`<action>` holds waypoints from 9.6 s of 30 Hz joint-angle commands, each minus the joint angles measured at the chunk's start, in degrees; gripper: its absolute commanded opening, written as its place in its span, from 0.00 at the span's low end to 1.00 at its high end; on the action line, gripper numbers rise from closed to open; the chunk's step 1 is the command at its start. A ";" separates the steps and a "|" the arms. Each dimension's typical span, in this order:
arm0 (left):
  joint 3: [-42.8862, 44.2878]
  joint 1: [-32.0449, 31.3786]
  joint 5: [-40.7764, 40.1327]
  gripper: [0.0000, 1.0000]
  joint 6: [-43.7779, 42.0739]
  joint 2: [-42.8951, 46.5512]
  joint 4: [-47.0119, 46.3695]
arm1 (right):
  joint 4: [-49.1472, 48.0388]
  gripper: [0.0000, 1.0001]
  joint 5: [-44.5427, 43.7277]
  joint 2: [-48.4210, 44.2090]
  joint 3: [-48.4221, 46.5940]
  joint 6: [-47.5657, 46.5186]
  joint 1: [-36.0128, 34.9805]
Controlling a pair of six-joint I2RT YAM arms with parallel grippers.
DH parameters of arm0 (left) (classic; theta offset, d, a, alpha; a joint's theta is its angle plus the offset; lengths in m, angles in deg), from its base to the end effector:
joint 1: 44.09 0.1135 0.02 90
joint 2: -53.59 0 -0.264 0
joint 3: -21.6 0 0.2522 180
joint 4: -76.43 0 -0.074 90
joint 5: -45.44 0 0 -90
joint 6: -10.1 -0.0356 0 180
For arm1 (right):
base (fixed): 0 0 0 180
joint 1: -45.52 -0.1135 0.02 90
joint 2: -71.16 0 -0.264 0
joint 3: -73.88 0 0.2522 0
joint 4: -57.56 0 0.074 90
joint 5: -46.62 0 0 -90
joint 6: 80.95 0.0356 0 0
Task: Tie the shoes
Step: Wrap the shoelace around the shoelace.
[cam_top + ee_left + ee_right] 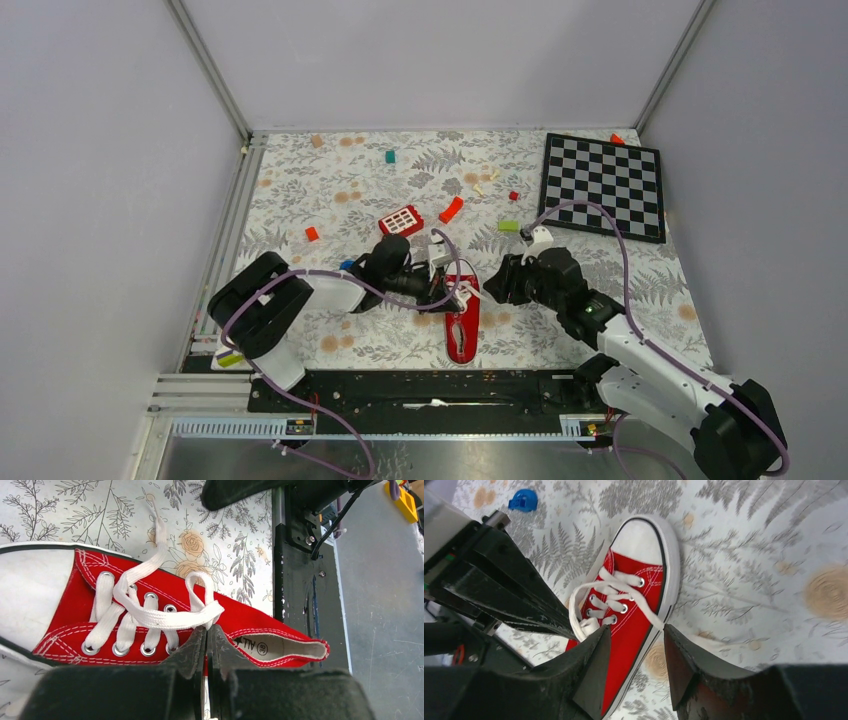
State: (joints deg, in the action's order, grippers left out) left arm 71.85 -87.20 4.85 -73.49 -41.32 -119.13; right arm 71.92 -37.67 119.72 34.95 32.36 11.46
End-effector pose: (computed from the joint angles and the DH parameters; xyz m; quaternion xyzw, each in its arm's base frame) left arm 0.2056 -0.2295 0.1520 0.4476 0.6767 -0.5200 0.2672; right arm 0.1586 0.1115 0.2247 -0.1055 0.8314 0.2978 0.4572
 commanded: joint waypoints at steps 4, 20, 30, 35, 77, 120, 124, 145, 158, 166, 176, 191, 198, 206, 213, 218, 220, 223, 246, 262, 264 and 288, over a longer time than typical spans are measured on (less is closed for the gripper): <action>-3.29 -0.55 -1.15 0.00 6.98 2.65 -10.64 | -5.48 0.45 6.88 2.60 1.96 8.48 0.03; -7.97 -0.57 -5.85 0.00 15.01 0.76 -26.73 | -12.87 0.31 12.40 14.51 -0.41 9.24 -0.19; -10.41 -0.57 -9.88 0.00 17.00 -0.13 -32.74 | -9.30 0.41 9.80 8.55 1.72 7.37 -0.21; -10.79 -0.52 -11.55 0.00 17.13 -0.65 -33.79 | -9.79 0.38 9.62 12.62 -0.72 7.02 -0.21; -11.88 -0.56 -13.17 0.00 18.55 -1.64 -38.27 | -18.50 0.36 16.48 18.72 -4.41 13.25 -0.21; -11.09 -0.52 -10.97 0.00 17.67 -0.70 -36.07 | -6.61 0.06 13.36 7.29 -3.00 11.18 -4.25; -11.17 -0.55 -10.98 0.00 17.68 -0.21 -35.78 | -2.42 0.32 7.23 7.23 -5.21 9.43 -4.08; -10.48 -0.43 -11.04 0.00 17.49 0.69 -35.45 | 3.50 0.47 6.97 16.37 -3.76 2.90 -3.33; -10.47 -0.13 -10.73 0.00 17.75 0.46 -35.37 | 9.84 0.40 3.36 19.17 -9.44 -9.52 -3.38; -10.39 0.19 -10.09 0.00 18.10 0.01 -36.07 | 7.75 0.50 4.55 15.50 -7.57 -11.08 -3.37; -10.03 1.70 -9.22 0.00 17.93 -0.16 -35.84 | 6.11 0.52 7.56 20.39 -9.17 -13.69 -3.37; -8.48 1.81 -7.58 0.00 18.72 -1.57 -35.50 | 0.67 0.21 9.44 25.00 -9.26 -12.84 -3.33; -8.54 1.83 -7.53 0.00 19.11 -1.98 -35.95 | 0.01 0.13 10.28 24.65 -8.16 -11.27 -3.32; -8.71 1.80 -7.06 0.00 19.84 -2.53 -36.88 | -1.93 0.46 7.23 25.46 -7.61 -10.36 -3.38; -8.72 1.84 -7.02 0.00 19.92 -2.56 -37.12 | -4.21 0.18 9.05 26.64 -6.97 -8.40 -3.31; -8.71 1.92 -6.96 0.00 19.95 -2.64 -37.21 | -4.34 0.00 10.39 25.22 -5.93 -7.11 -3.38; -8.72 1.90 -6.95 0.00 20.03 -2.65 -37.21 | -4.00 0.00 11.06 24.06 -5.49 -6.17 -3.32; -8.80 1.95 -6.93 0.00 20.12 -2.66 -37.36 | -3.52 0.00 12.01 21.99 -4.59 -4.23 -3.46; -9.24 2.09 -6.69 0.00 21.58 -3.44 -39.62 | -1.41 0.00 11.31 21.20 -7.54 1.39 -5.45; -9.29 2.24 -6.18 0.00 21.96 -3.97 -39.64 | 7.25 0.00 5.89 15.59 -12.37 -4.01 -5.48; -9.31 2.24 -6.04 0.00 21.81 -3.93 -39.19 | 7.96 0.00 5.20 15.78 -13.49 -4.78 -5.43; -8.98 2.11 -4.12 0.00 23.87 -5.45 -41.21 | 4.02 0.00 6.65 28.97 -26.54 -5.56 -5.63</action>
State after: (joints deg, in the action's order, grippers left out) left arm 61.27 -85.21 -1.47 -50.43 -46.17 -154.38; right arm 79.09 -32.99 146.14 12.42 26.83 6.48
